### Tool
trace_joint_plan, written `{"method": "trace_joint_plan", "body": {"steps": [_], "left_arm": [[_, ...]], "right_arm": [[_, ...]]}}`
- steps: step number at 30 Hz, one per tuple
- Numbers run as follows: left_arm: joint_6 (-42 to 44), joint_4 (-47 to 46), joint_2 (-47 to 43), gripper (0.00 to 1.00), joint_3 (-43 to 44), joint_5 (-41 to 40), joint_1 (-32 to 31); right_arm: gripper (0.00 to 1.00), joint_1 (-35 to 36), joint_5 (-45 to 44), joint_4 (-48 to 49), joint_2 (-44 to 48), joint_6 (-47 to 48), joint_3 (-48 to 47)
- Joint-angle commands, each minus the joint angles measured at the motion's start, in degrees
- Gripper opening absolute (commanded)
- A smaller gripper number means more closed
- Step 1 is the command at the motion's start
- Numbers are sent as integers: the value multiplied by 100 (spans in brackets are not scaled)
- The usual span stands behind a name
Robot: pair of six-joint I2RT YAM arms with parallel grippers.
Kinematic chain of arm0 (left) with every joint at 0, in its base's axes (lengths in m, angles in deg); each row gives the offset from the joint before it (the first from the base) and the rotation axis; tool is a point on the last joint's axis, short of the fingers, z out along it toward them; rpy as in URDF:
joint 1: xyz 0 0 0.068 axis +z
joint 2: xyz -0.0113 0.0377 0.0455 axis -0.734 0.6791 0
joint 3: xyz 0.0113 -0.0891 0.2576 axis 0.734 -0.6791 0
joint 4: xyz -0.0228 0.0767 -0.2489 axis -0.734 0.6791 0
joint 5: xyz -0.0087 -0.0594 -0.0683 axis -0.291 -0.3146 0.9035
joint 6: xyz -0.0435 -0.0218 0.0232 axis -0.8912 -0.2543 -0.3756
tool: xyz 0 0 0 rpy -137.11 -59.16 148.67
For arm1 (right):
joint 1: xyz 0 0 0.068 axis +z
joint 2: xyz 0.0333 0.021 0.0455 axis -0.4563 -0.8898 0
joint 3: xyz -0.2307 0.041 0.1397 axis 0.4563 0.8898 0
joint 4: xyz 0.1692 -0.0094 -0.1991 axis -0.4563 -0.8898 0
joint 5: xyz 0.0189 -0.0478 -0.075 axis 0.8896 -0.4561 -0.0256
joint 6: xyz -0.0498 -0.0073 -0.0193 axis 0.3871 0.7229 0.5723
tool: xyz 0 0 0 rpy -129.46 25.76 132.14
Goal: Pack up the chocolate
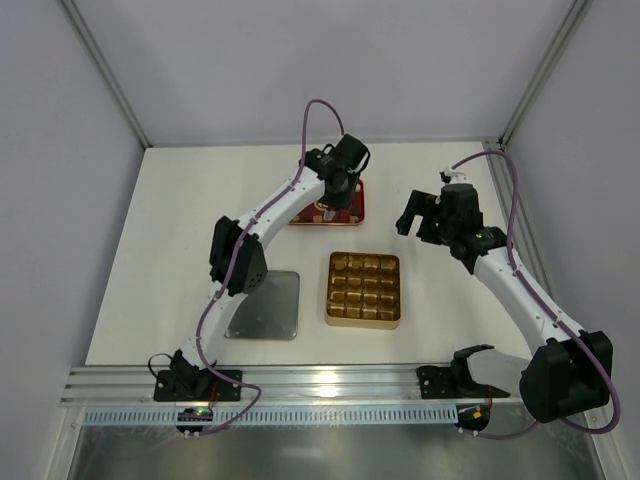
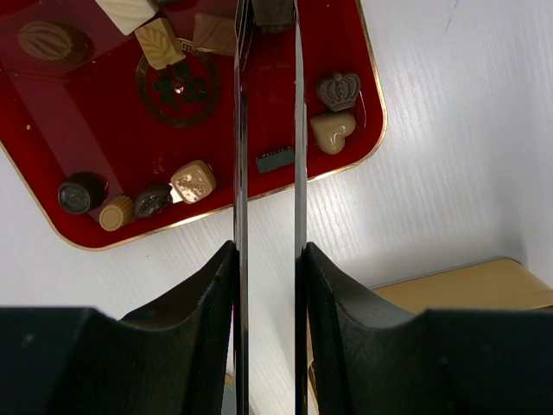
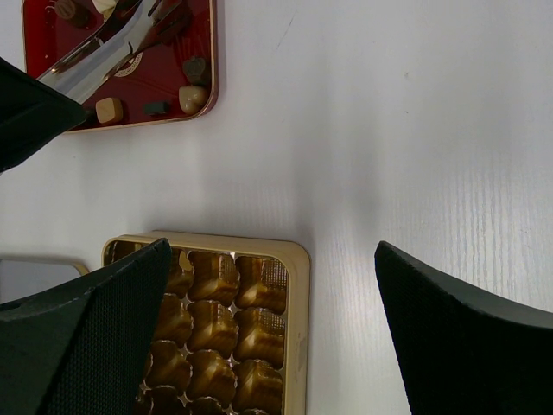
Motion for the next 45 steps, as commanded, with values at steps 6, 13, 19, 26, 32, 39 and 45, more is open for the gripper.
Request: {"method": "trace_joint_plan", "body": {"steps": [6,13,19,26,32,39,45], "left_arm": [[233,206,-134,34,318,-285,-23],[347,337,-134,37,336,-233,-31],[365,382,-46,38,380,-136,-23],[382,381,15,39,432,-22,-23],[382,373,86,39,476,4,-31],[400,417,156,36,503,-40,-23],[382,417,95,33,512,-57,-23]], "right_arm": [[100,-1,-30,149,71,63,-55],[100,-1,-30,158,45,54,-64],[100,-1,-30,158,54,46,-72],[100,-1,-39,140,62,54,-55],[100,-1,-56,132,71,54,-46],[100,-9,-56,149,45,55,-20],[100,-1,-65,149,71,72,-20]]}}
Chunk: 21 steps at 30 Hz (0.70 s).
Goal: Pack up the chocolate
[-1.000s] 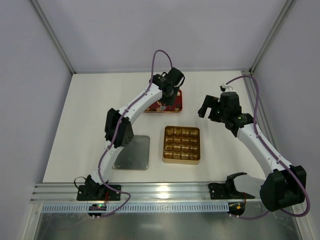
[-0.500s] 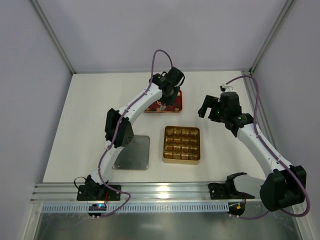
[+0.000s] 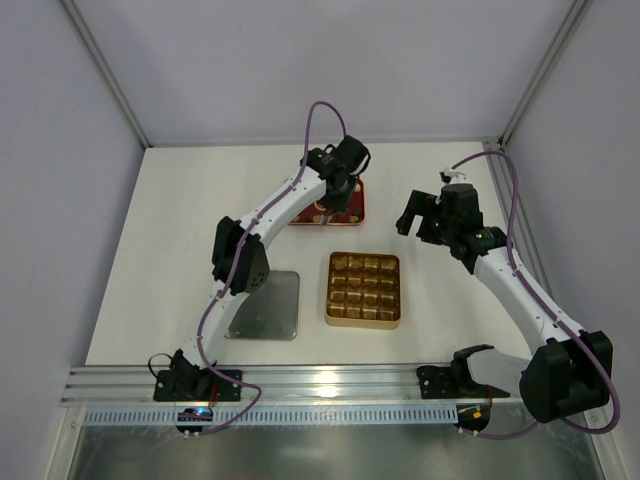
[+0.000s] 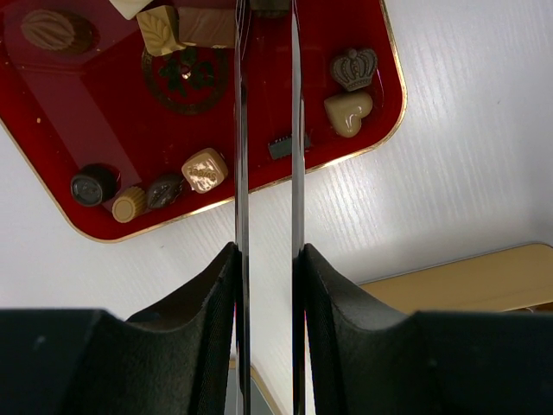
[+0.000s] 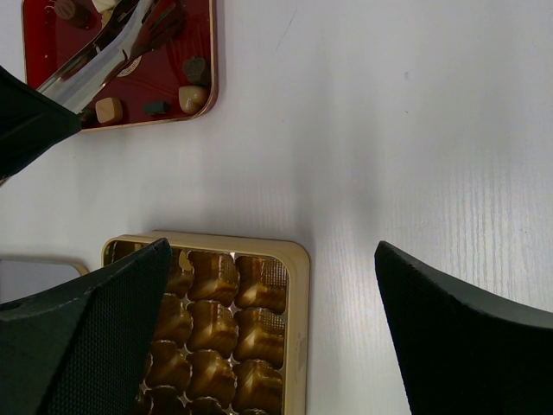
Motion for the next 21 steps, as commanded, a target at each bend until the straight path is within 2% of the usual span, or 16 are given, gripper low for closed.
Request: {"method": "trace_joint_plan", "body": {"steps": [1,21], "left_arm": [[94,-12,-85,32,267,-20,-20],[120,85,-770,31,293,-152,-20]], "right_arm": [[100,-1,-63,149,71,72,-20],[100,-1,-36,193,1,37,-2]]}}
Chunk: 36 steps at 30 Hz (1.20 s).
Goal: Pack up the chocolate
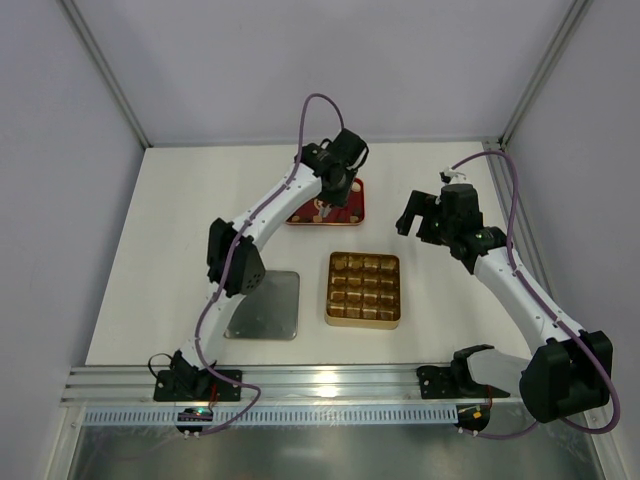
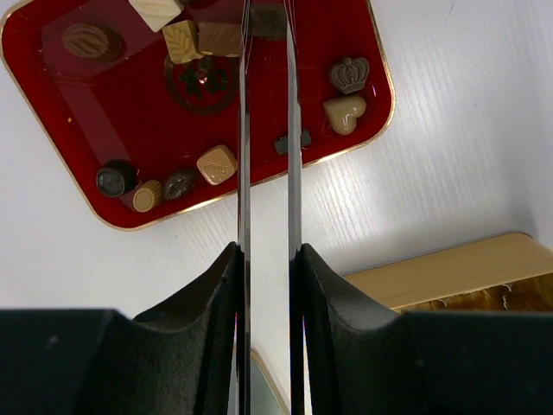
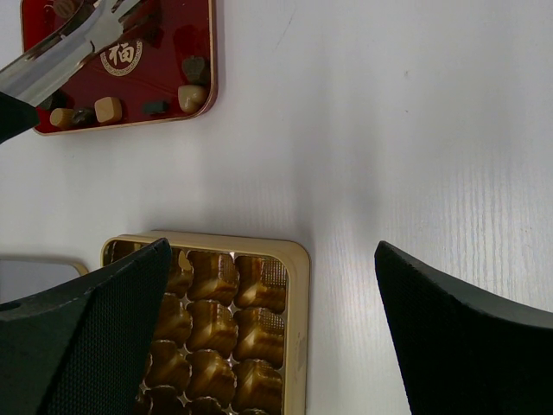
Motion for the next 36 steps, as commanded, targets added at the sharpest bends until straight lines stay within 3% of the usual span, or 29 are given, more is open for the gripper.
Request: {"method": "trace_joint_plan", "body": {"steps": [1,27,36], "left_arm": [[100,37,-534,31,263,-80,-27],[30,116,-1079,29,-537,-9,-115],[-154,-121,-1879,29,-1528,157,-290]], "right_arm": [[100,-1,-36,202,3,39,-9],[100,-1,-28,272,-32,-5,44],[100,-1,-28,299,-94,-31,0]]}}
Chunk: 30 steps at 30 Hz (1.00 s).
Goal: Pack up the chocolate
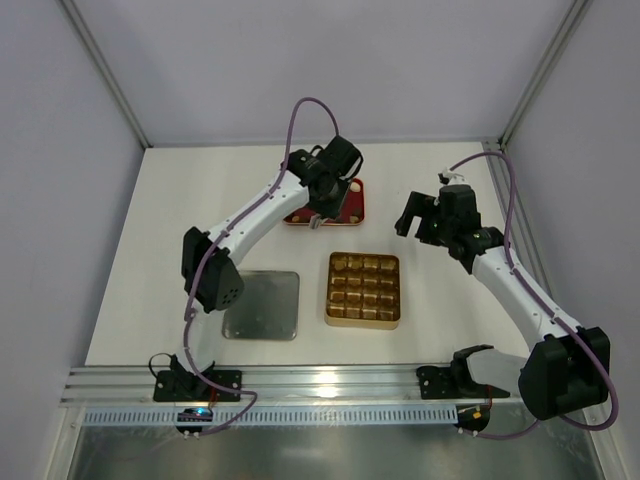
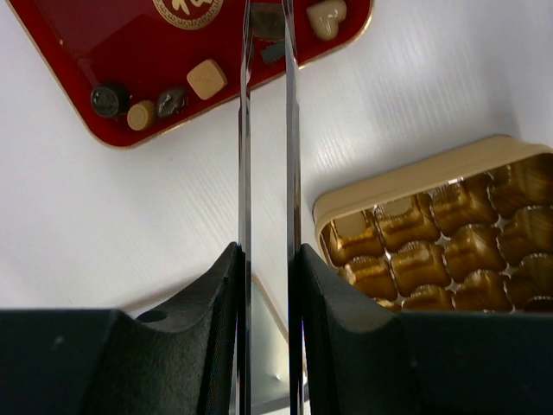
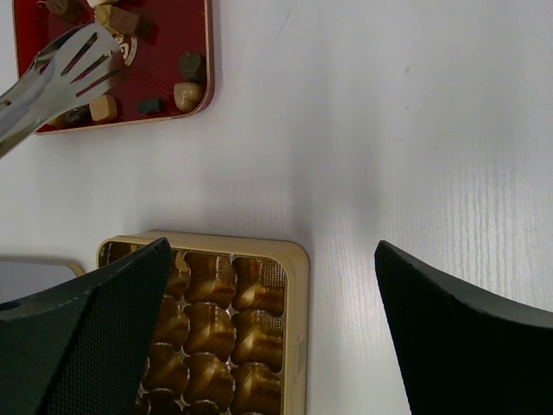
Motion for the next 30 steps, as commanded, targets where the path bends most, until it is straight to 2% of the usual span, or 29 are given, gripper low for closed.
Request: {"method": "trace_joint_plan", "body": {"steps": [1,8,19,30], "left_arm": [[-132,-254,-727,29,-330,118,-96],[-326,-334,-1351,29,-875,303,-333],[-730,-676,-2134,29,-1842,417,-1141],[-968,-870,-2125,30,-2308,347,-1713]], "right_arm": [[100,-9,-41,218,-8,-29,-68],[100,-1,-85,209,-26,-64,-129],[100,-1,-208,165,79,-152,-33],[100,-1,-322,68,132,-108,-6]]}}
